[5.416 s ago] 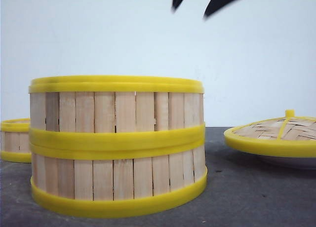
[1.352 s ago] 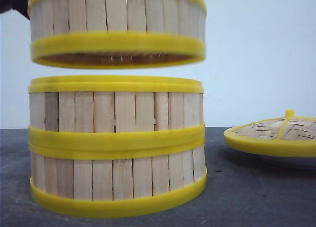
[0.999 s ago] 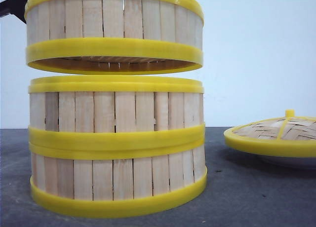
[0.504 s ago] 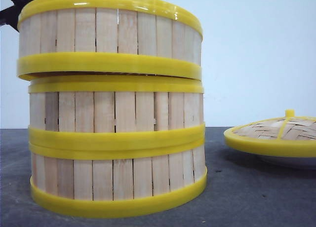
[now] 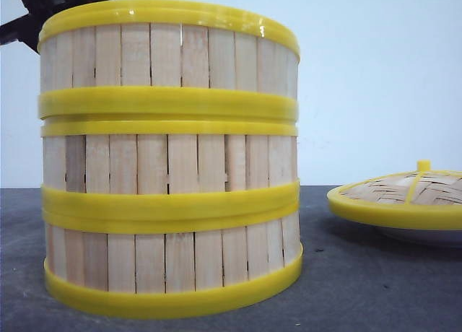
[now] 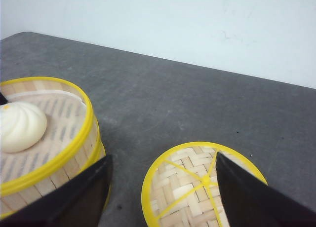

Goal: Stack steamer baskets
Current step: 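Open the left gripper and withdraw it from the stack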

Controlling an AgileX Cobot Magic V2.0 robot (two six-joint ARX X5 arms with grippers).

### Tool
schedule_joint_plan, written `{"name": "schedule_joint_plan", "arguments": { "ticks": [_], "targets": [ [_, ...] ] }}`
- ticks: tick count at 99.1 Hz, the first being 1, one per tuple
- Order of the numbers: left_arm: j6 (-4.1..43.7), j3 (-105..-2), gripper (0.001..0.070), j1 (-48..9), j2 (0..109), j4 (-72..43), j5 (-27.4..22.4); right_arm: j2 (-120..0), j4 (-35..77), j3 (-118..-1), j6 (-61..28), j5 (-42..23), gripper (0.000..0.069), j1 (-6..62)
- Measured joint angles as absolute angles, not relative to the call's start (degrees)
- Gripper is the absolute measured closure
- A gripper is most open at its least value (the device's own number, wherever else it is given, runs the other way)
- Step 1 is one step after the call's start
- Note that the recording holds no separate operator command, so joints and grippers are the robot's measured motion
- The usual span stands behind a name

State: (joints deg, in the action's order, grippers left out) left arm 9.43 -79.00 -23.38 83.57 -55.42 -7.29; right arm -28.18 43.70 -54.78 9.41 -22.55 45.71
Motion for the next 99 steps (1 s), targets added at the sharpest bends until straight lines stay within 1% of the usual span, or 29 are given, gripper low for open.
{"name": "schedule_joint_plan", "arguments": {
  "ticks": [30,41,47,58,64,77,91,99],
  "targets": [
    [9.4,-79.0,0.0683,-23.4,83.9,-55.0,-7.3,-28.2,43.7,-54.8,9.4,-22.5,0.0289,45.7],
    [9.4,-79.0,0.0672,-23.4,83.9,-55.1,-7.5,-28.2,43.8,-54.8,9.4,-22.5,0.0289,45.7],
    [9.5,-79.0,0.0637,-23.4,84.0,-55.2,-7.7,-28.2,44.1,-54.8,9.4,-22.5,0.0289,45.7],
    [9.6,-79.0,0.0503,-23.4,84.5,-55.5,-7.7,-28.2,44.4,-54.8,9.4,-22.5,0.0289,45.7],
    [9.6,-79.0,0.0459,-23.4,84.5,-55.5,-7.7,-28.2,44.6,-54.8,9.4,-22.5,0.0289,45.7],
    [9.6,-79.0,0.0434,-23.4,84.5,-55.5,-7.7,-28.2,44.6,-54.8,9.4,-22.5,0.0289,45.7],
    [9.4,-79.0,0.0433,-23.4,83.8,-54.2,-7.7,-28.3,44.9,-54.8,9.8,-22.5,0.0289,45.7],
    [9.2,-78.9,0.0434,-23.4,81.1,-52.6,-7.2,-29.1,45.3,-54.8,10.4,-22.6,0.0289,45.7]
  ]
}}
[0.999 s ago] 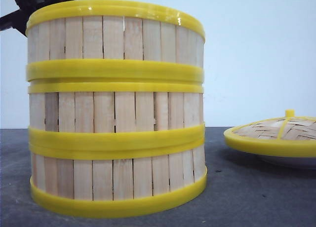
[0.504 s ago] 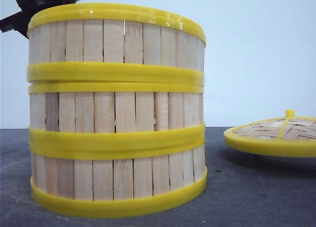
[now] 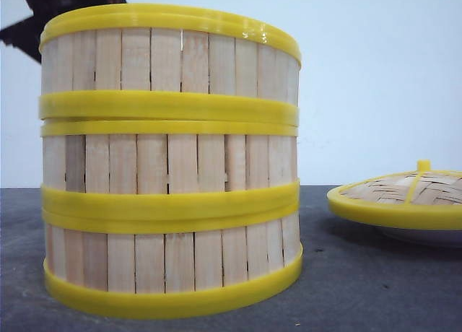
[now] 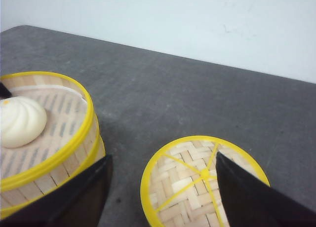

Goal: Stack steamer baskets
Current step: 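Open the left gripper and withdraw it from the stack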

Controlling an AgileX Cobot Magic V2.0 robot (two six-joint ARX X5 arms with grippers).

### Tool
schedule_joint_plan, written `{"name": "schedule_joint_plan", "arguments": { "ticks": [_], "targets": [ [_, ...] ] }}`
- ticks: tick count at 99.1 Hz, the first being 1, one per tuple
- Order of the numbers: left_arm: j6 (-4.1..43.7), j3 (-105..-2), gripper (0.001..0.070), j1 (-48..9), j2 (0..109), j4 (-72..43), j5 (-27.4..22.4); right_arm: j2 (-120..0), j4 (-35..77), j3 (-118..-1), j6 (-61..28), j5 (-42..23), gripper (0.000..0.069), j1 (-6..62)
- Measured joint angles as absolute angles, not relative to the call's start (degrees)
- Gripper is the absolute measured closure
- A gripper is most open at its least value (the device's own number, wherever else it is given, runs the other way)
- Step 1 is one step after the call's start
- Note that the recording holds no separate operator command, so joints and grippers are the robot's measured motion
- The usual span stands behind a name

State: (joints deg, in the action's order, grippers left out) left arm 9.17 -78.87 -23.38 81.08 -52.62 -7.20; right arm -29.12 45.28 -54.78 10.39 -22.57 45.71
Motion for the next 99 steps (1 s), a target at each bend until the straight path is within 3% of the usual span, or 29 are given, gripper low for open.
{"name": "schedule_joint_plan", "arguments": {
  "ticks": [20,44,61,99],
  "targets": [
    [7.9,-78.8,0.0434,-23.4,68.8,-46.6,-3.9,-35.9,45.6,-54.8,10.9,-25.5,0.0289,44.8],
    [4.7,-78.8,0.0434,-23.4,54.6,-42.5,-1.3,-47.3,44.2,-54.8,11.0,-25.0,0.0289,38.4],
    [3.2,-76.2,0.0434,-23.4,47.2,-41.7,-1.2,-54.0,40.3,-54.8,11.0,-20.1,0.0289,31.3],
    [6.3,-50.5,0.0434,-23.4,28.0,-41.9,-1.6,-69.7,34.4,-54.8,11.0,-6.1,0.0289,15.2]
  ]
}}
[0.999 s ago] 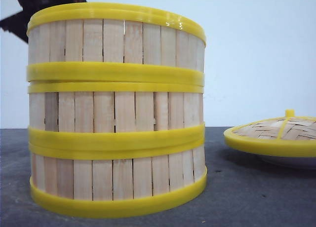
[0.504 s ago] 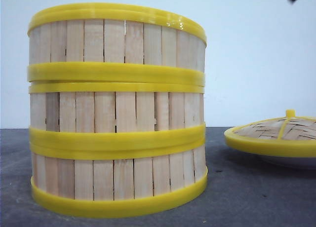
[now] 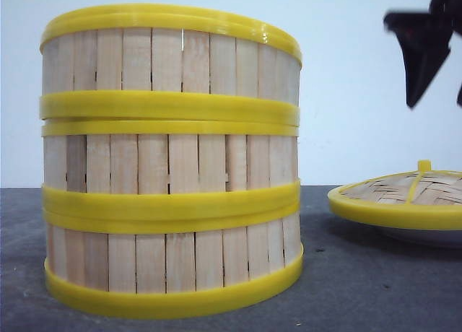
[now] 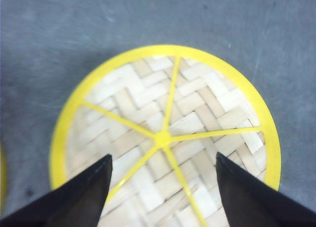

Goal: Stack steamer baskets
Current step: 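Open the left gripper and withdraw it from the stack, then lower the right gripper onto the lid's yellow center knob and grasp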

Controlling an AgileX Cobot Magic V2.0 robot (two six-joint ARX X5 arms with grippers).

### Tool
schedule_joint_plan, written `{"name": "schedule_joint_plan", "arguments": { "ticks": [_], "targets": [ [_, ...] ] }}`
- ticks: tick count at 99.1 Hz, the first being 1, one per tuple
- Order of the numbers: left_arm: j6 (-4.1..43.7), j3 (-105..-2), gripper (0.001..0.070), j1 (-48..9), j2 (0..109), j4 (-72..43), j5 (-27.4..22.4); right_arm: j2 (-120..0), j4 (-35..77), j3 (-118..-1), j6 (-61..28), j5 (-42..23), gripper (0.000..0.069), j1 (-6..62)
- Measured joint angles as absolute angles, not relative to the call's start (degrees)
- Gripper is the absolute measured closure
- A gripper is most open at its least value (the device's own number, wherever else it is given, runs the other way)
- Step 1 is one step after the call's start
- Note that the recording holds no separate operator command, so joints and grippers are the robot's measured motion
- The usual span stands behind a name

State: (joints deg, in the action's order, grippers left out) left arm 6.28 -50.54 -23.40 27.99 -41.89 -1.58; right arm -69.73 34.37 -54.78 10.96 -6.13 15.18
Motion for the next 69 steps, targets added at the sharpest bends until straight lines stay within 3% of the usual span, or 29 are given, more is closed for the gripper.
{"name": "schedule_joint_plan", "arguments": {
  "ticks": [34,52,69],
  "targets": [
    [6.9,-50.4,0.0434,-23.4,20.5,-43.0,-1.6,-78.3,30.0,-54.8,10.9,-5.9,0.0292,13.8],
    [6.9,-50.4,0.0434,-23.4,20.1,-43.5,-1.6,-80.4,28.6,-54.8,10.7,-6.0,0.0398,13.8],
    [6.9,-50.4,0.0434,-23.4,20.1,-44.2,-1.6,-82.1,27.6,-54.8,10.7,-6.0,0.0420,13.8]
  ]
}}
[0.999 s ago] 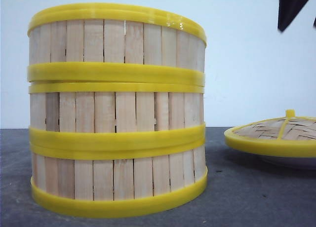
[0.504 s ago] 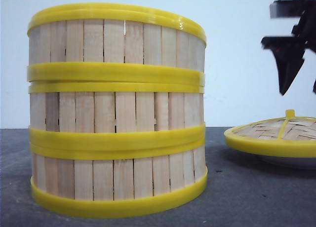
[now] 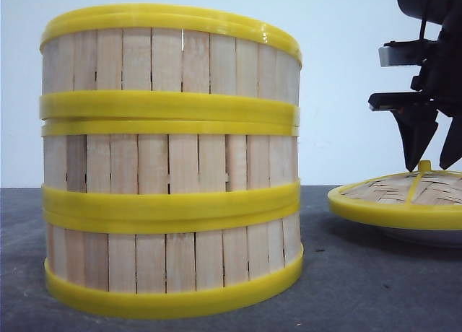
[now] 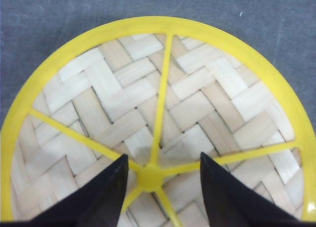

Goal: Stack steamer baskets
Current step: 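Lower the right gripper onto the lid's yellow center knob and grasp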

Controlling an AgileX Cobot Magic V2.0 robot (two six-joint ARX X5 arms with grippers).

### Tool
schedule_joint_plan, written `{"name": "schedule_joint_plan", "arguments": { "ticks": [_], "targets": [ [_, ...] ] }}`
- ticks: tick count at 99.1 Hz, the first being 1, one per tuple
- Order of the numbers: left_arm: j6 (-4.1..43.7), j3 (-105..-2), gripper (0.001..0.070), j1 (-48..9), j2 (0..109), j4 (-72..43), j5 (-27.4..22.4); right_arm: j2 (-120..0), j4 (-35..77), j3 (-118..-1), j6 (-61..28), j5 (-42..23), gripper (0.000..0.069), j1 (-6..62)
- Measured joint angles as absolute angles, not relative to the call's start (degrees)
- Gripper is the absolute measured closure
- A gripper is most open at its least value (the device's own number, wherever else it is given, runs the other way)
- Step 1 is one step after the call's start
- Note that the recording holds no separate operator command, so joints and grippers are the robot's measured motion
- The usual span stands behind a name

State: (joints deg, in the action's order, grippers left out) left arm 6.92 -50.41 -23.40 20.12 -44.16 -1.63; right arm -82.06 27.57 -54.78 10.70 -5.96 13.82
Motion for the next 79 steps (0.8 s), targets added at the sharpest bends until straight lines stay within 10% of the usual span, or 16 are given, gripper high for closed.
{"name": "schedule_joint_plan", "arguments": {
  "ticks": [79],
  "targets": [
    [6.9,-50.4,0.0434,-23.4,20.1,-44.4,-1.5,-82.7,28.5,-55.1,10.7,-4.6,0.0629,13.9]
  ]
}}
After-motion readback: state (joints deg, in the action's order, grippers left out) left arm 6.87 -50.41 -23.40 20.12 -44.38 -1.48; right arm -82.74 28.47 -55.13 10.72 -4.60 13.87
